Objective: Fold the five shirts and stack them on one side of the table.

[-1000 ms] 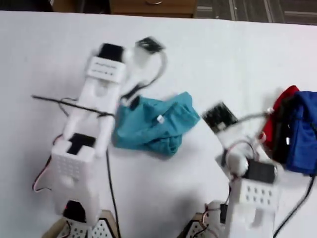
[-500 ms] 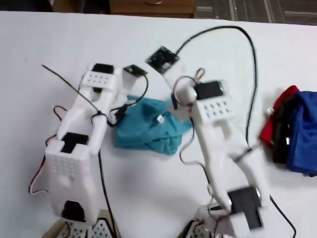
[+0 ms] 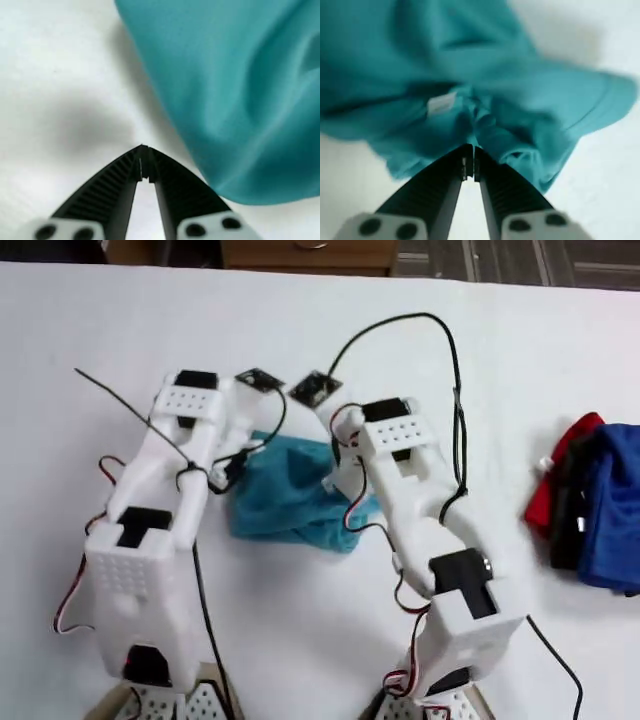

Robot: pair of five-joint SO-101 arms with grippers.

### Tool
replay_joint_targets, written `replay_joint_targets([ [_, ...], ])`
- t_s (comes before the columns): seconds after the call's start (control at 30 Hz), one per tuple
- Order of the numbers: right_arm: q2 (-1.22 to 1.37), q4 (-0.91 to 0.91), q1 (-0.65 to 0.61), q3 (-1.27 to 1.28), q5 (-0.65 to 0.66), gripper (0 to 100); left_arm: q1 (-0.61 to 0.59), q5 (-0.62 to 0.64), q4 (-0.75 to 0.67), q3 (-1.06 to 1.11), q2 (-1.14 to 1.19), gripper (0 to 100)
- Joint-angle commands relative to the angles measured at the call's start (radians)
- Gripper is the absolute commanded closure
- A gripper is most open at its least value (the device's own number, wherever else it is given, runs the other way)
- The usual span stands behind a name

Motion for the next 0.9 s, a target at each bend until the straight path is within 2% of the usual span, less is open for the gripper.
replay_joint_targets([
  [0.0,-0.033,0.122,-0.005,-0.041,0.000,97.8,-0.011,0.009,-0.025,-0.005,-0.084,98],
  [0.17,-0.090,0.288,-0.007,-0.041,0.005,97.8,-0.011,0.012,-0.021,-0.054,-0.083,98],
  [0.23,-0.119,0.300,-0.002,-0.046,0.023,97.8,-0.009,0.017,-0.008,-0.099,-0.083,98],
  [0.3,-0.174,0.249,-0.002,-0.058,0.060,97.8,-0.003,0.041,0.015,-0.145,-0.083,98],
  [0.43,-0.229,0.137,-0.001,-0.115,0.041,97.8,0.023,0.048,0.072,-0.213,-0.083,98],
  [0.63,-0.041,-0.064,-0.005,-0.097,-0.006,97.8,0.127,0.077,0.089,-0.214,-0.074,98],
  [0.73,0.054,-0.127,-0.005,-0.103,-0.012,97.8,0.184,0.101,0.052,-0.176,-0.074,98],
  [0.87,0.087,-0.107,-0.007,-0.107,-0.012,97.8,0.213,0.095,-0.054,-0.074,-0.074,98],
])
